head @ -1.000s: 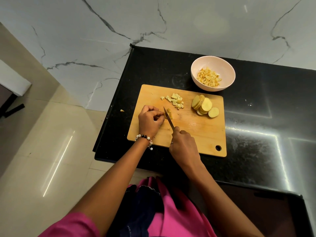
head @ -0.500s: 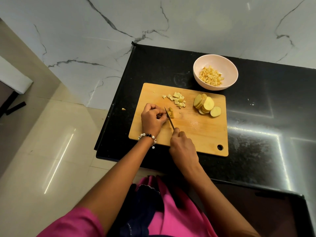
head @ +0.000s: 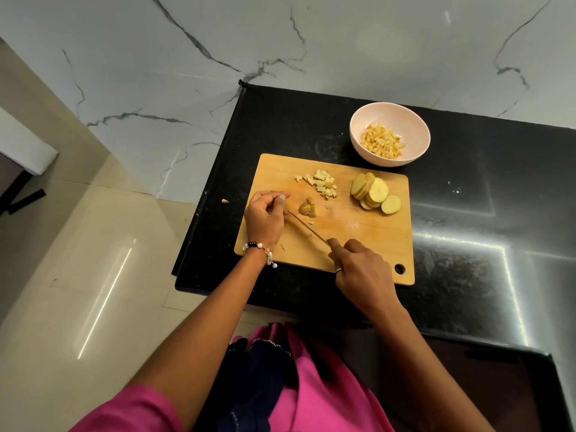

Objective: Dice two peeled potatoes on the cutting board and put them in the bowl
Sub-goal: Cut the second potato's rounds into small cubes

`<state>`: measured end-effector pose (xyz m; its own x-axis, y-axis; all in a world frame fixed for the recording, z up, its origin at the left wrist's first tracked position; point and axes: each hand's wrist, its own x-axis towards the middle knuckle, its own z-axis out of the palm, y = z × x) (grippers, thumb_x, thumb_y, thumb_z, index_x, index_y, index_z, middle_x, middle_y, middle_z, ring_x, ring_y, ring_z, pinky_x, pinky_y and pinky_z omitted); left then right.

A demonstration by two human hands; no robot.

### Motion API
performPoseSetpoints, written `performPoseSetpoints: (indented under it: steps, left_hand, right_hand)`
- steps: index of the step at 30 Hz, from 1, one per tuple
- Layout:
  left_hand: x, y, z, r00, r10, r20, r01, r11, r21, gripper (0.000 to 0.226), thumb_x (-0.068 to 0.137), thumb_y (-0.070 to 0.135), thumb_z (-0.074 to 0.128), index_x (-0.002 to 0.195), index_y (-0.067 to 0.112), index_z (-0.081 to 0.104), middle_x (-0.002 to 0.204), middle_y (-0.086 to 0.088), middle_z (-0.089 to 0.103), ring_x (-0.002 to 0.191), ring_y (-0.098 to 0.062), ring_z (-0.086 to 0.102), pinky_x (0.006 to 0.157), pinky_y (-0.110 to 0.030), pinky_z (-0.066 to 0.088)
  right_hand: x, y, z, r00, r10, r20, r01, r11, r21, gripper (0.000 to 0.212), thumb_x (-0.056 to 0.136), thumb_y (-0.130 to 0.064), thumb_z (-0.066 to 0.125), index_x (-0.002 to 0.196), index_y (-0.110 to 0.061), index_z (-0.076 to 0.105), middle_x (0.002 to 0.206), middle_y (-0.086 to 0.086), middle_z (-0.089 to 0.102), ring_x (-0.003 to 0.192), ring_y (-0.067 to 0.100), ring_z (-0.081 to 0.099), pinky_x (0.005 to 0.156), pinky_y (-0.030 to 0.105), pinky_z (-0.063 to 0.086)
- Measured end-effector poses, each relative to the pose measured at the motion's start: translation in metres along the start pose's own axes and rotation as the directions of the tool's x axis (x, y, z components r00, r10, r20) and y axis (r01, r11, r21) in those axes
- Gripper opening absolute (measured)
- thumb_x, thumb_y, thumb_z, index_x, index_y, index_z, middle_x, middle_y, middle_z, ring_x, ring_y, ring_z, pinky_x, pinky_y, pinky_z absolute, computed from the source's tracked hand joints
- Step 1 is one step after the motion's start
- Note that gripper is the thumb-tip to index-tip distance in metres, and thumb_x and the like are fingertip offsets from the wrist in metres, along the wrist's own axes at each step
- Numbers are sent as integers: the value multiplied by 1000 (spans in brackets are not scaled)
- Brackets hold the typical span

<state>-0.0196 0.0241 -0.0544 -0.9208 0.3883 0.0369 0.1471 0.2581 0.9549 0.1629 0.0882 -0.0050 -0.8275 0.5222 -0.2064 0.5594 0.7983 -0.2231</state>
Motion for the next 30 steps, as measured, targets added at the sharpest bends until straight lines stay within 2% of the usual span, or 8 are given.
performPoseSetpoints:
  steps: [3,6,10,14,18,22,26,30]
  left_hand:
    - [0,-2,1,999,-25,-42,24,999,-32,19,91,14,56,95,12,74,102,-3,65,75,-10,62,68,-35,57]
    - [0,-3,2,998,-40,-46,38,998,-56,19,90,15,57,94,12,75,101,-2,65,78,1,59,71,-40,56]
    - [-1,0,1,998,-46,-36,43,996,-79,17,89,15,59,94,11,75,100,-2,65,80,-1,59,73,-34,56]
    - [-2,0,2,999,-11,-36,10,999,-44,16,89,14,60,95,10,75,100,-3,64,80,-8,60,68,-25,53]
    - [-3,1,4,999,22,-42,-22,1000,7,16,89,12,60,96,9,74,100,0,62,78,3,57,66,-7,45]
    - [-4,2,5,998,38,-40,-37,999,35,17,89,10,60,98,11,74,98,1,60,74,14,52,62,-5,44]
    - [-4,2,5,998,51,-32,-49,997,56,18,88,11,60,100,13,73,98,1,59,72,4,52,61,-7,44]
    - [-3,0,6,998,54,-22,-52,996,79,19,89,13,60,103,15,73,100,1,59,76,0,52,62,-6,44]
  right_hand:
    - [2,4,2,1000,21,21,-20,998,-55,52,94,-20,41,144,-30,32,119,1,47,100,21,49,57,30,40]
    - [9,11,5,999,29,-30,-31,997,-64,51,94,-21,44,144,-30,35,123,2,44,106,19,44,58,29,42]
    - [29,16,3,994,53,-97,-58,997,-56,47,96,-24,45,143,-28,38,121,5,45,105,20,43,60,30,46]
    - [50,17,-2,988,80,-128,-83,996,-20,44,97,-25,44,141,-28,41,118,5,47,106,22,45,64,34,50]
    - [61,18,-4,977,120,-177,-113,992,51,39,97,-24,46,136,-27,49,109,6,50,101,23,48,64,37,50]
    - [67,21,-6,971,154,-185,-125,979,159,37,95,-18,50,130,-26,56,105,5,54,97,24,52,67,38,49]
    - [67,24,-9,951,205,-231,-126,941,315,31,94,-20,55,124,-19,62,102,8,60,88,25,55,67,38,49]
    - [65,30,-7,943,254,-215,-141,891,432,31,93,-21,58,123,-18,64,103,9,63,89,24,55,77,44,50]
